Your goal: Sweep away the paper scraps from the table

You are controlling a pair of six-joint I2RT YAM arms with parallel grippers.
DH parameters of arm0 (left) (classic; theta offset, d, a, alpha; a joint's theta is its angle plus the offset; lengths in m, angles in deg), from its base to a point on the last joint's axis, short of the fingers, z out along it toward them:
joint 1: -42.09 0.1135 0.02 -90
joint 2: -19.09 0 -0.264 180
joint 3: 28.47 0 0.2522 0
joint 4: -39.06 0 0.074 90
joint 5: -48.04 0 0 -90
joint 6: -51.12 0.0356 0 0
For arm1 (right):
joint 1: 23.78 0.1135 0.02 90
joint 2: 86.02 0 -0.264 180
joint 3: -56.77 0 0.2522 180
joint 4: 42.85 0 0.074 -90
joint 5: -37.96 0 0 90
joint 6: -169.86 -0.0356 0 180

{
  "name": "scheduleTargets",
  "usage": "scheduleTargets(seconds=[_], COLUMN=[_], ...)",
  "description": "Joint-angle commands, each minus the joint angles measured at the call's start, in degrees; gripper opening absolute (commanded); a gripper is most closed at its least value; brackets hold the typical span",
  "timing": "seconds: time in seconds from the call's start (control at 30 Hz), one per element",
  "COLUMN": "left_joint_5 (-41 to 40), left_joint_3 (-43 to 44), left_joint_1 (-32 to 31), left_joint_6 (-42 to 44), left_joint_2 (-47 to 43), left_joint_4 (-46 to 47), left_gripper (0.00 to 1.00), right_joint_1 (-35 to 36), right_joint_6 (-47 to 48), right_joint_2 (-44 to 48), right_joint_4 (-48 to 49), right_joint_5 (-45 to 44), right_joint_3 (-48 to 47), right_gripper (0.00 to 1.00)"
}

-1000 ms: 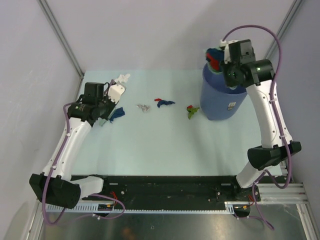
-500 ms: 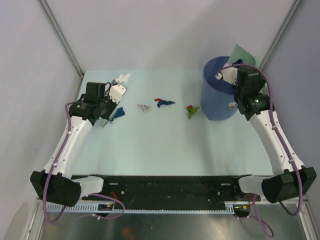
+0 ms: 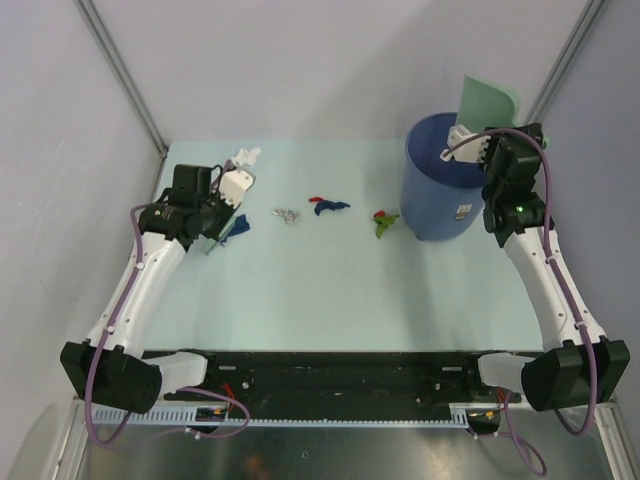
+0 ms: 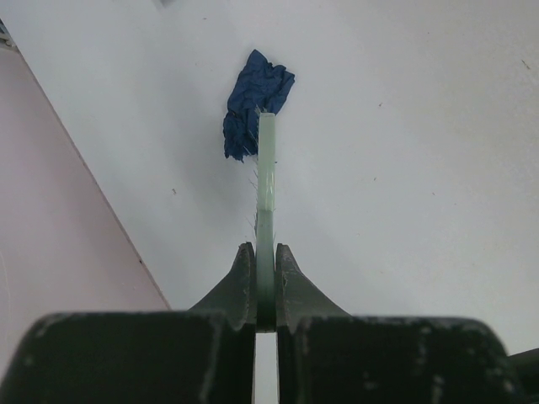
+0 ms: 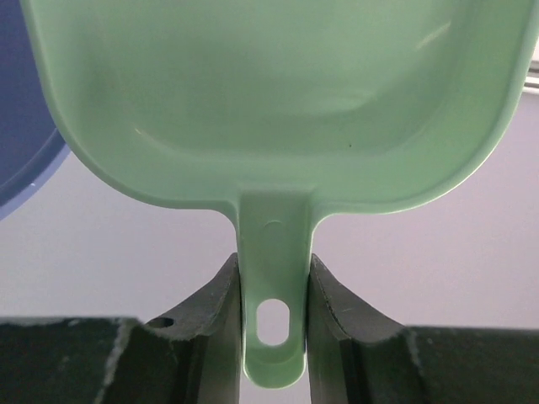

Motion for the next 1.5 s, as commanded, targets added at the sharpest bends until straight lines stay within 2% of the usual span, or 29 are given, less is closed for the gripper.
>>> scheduleTargets(seconds=[0.0, 0.03, 0.07, 0.13, 0.17, 0.2, 0.23, 0.27, 0.3, 0.47, 0.53, 0.57, 0.7, 0.77, 0.9, 1.03, 1.13, 1.23, 1.37, 1.47], left_joint_5=[2.21, 2.75, 3.53, 7.56, 10.72, 13.97, 20.18, 22.07, 23.74, 22.00, 23.39, 24.36, 25.07, 28.48, 27.89, 27.89, 26.40, 24.21, 20.42, 18.05], left_joint_3=[2.63, 3.15, 3.68, 6.40, 7.80, 11.39, 13.60, 15.79, 20.17, 31.00, 33.91, 36.79, 42.44, 46.02, 52.37, 56.77, 55.12, 48.53, 39.93, 34.04], left_joint_1=[-0.53, -1.05, -1.58, -3.68, -4.13, -4.48, -5.18, -5.63, -7.28, -15.20, -17.58, -17.93, -20.30, -20.13, -19.26, -18.64, -18.38, -15.83, -11.96, -9.33], left_joint_6=[-0.80, -1.06, -1.59, -3.78, -5.36, -10.59, -13.95, -17.73, -25.07, -45.05, -50.43, -55.77, -62.05, -65.91, -67.16, -66.37, -65.58, -65.49, -60.05, -55.14], left_joint_2=[-0.50, -0.15, 0.11, 1.42, 2.13, 3.18, 6.32, 8.18, 10.03, 22.07, 28.57, 31.03, 43.32, 47.38, 55.20, 59.17, 61.02, 59.97, 55.94, 50.24], left_joint_4=[0.58, 0.58, 0.58, 0.50, 0.50, 0.67, 0.93, 2.07, 2.77, 9.36, 10.25, 10.60, 11.83, 12.88, 13.59, 14.91, 14.91, 14.91, 14.91, 15.00], left_gripper=[0.00, 0.00, 0.00, 0.00, 0.00, 0.00, 0.00, 0.00, 0.00, 0.00, 0.00, 0.00, 0.00, 0.00, 0.00, 0.00, 0.00, 0.00, 0.00, 0.00], right_joint_1=[-1.18, -1.09, -1.00, -1.35, -1.62, -1.79, -1.79, -1.62, -1.53, -1.00, -1.00, -1.26, -0.65, -0.13, 1.63, 3.56, 4.88, 6.81, 15.84, 22.52], right_joint_6=[9.70, 6.55, -3.93, -16.80, -24.09, -33.12, -37.04, -39.69, -44.85, -57.54, -60.79, -61.59, -64.68, -64.24, -62.66, -62.39, -62.04, -61.87, -62.91, -68.96], right_joint_2=[1.75, 1.92, 1.83, 1.31, 1.22, 1.04, 0.43, -1.84, -3.16, -7.74, -8.19, -8.36, -8.02, -7.40, -6.26, -5.73, -5.99, -5.81, -7.39, -9.41], right_joint_4=[3.16, 6.31, 5.56, -3.96, -5.24, -6.13, -8.48, -10.51, -12.62, -21.51, -23.70, -24.41, -27.14, -26.96, -26.96, -27.58, -28.72, -29.77, -34.34, -41.18], right_joint_5=[2.73, 2.19, 1.75, 3.58, 4.64, 4.30, 2.73, 1.23, -1.65, -7.29, -8.01, -8.44, -8.54, -9.15, -10.82, -11.35, -12.93, -13.11, -12.58, -9.61], right_joint_3=[0.17, -0.61, -2.53, -10.76, -12.47, -13.87, -15.72, -19.39, -21.51, -28.03, -28.21, -28.13, -26.47, -25.41, -23.82, -23.82, -23.82, -24.34, -28.73, -34.53], right_gripper=[0.00, 0.00, 0.00, 0.00, 0.00, 0.00, 0.00, 0.00, 0.00, 0.00, 0.00, 0.00, 0.00, 0.00, 0.00, 0.00, 0.00, 0.00, 0.00, 0.00])
